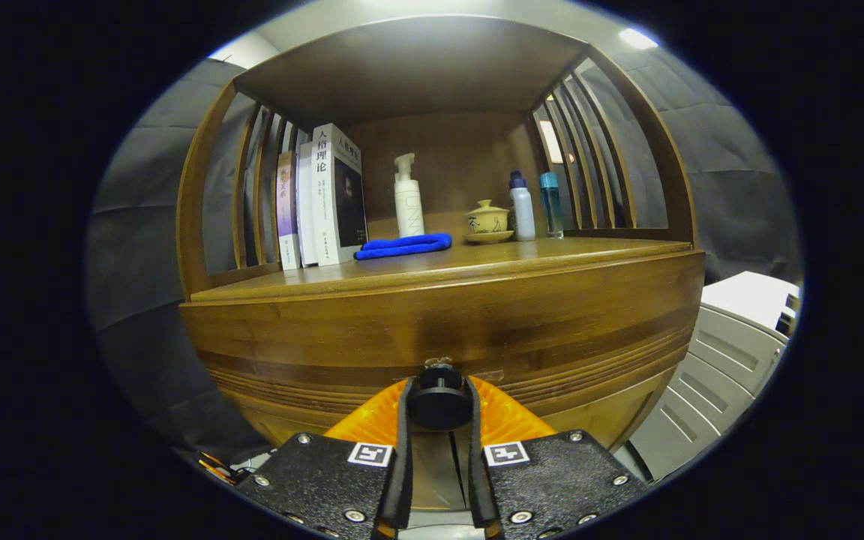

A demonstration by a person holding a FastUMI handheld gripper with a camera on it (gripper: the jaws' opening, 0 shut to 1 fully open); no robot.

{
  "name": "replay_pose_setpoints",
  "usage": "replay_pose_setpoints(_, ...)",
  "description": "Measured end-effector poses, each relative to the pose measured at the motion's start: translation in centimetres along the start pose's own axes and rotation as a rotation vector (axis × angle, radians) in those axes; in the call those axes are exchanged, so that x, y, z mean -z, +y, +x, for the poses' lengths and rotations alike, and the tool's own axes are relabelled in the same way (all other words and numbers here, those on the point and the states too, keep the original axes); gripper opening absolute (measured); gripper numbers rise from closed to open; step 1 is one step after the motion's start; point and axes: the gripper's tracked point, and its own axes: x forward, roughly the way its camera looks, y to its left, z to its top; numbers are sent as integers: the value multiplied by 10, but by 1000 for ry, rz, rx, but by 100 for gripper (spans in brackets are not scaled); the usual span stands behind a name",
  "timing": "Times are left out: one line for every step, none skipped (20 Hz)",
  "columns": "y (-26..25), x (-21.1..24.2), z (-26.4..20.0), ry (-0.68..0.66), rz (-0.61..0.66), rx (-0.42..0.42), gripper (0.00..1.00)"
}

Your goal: Pull open the drawer, take out the items inside it, and place them on the countertop above the cabinet.

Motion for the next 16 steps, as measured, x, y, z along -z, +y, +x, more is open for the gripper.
replay_pose_setpoints(-1, 1, -4, 0, -1, -1, 31)
replay_pose_setpoints(0, 1, -8, 1, -3, 0, 31)
replay_pose_setpoints(-1, 2, -13, 2, -8, 0, 31)
replay_pose_setpoints(-1, 3, -17, 4, -13, 1, 31)
replay_pose_setpoints(-1, 3, -22, 5, -17, 0, 31)
replay_pose_setpoints(-1, 3, -27, 8, -17, -3, 31)
replay_pose_setpoints(-1, 4, -33, 11, -18, -5, 31)
replay_pose_setpoints(-1, 6, -40, 13, -17, -5, 31)
replay_pose_setpoints(-2, 6, -45, 14, -16, -4, 31)
replay_pose_setpoints(-2, 7, -51, 15, -15, -4, 31)
replay_pose_setpoints(-1, 7, -57, 17, -15, -6, 31)
replay_pose_setpoints(-1, 9, -63, 20, -17, -7, 31)
replay_pose_setpoints(-1, 9, -69, 22, -17, -7, 31)
replay_pose_setpoints(-1, 11, -75, 24, -16, -6, 31)
replay_pose_setpoints(-1, 11, -80, 27, -15, -4, 31)
replay_pose_setpoints(-1, 13, -86, 28, -13, -3, 31)
